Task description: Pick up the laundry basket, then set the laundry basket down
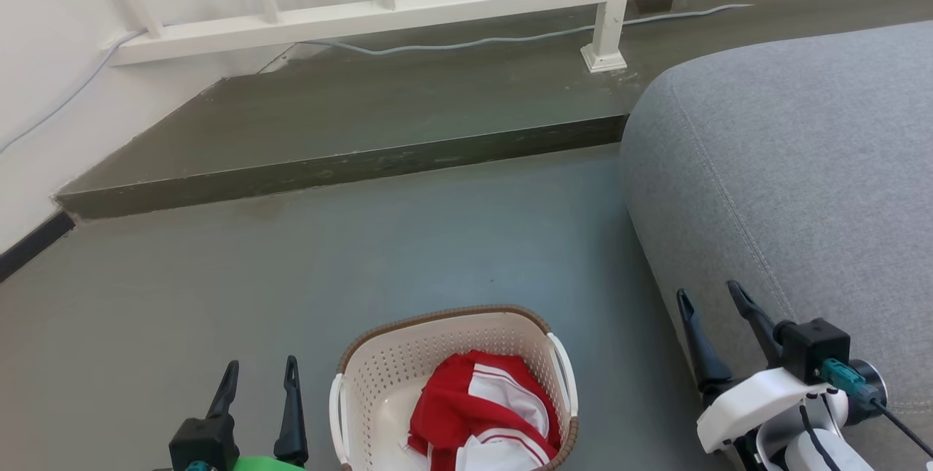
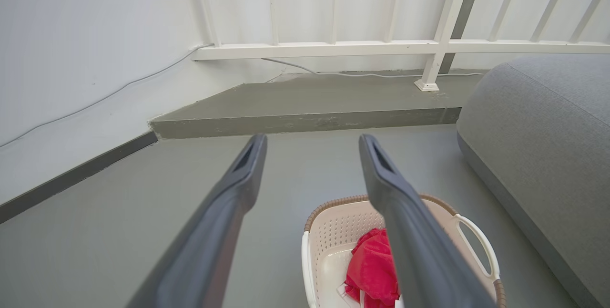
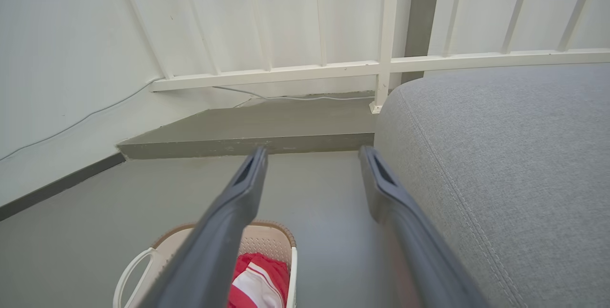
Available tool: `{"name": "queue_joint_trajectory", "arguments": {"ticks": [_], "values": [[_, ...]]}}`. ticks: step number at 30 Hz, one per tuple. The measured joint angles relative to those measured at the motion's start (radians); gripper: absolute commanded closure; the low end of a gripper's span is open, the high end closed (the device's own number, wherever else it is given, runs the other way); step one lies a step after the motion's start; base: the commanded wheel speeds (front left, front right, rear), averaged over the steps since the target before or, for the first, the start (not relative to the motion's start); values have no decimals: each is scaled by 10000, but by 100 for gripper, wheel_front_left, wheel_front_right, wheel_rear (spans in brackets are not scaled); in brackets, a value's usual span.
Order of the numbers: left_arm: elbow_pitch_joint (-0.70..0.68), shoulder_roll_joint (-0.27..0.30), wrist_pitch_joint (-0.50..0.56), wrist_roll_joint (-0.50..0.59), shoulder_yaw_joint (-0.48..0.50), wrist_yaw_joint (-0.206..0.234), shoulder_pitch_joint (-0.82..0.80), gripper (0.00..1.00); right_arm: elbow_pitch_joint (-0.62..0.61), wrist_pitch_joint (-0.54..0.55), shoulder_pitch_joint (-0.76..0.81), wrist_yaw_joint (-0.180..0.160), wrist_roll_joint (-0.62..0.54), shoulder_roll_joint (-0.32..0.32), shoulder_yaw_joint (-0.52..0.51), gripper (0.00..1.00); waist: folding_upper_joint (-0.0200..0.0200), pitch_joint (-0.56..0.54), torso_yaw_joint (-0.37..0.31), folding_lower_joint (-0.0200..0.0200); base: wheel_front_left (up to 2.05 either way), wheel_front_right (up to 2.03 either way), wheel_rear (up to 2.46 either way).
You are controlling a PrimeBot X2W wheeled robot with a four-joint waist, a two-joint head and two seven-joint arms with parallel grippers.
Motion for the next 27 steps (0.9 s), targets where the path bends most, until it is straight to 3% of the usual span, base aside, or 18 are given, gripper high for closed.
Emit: {"name": "queue_joint_trajectory", "arguments": {"ticks": [27], "values": [[-257,-155,0,424,-15,0,219,0,-56,0,144,291,-272,320,-337,0,0,134,351,0,0,0,0]]}}
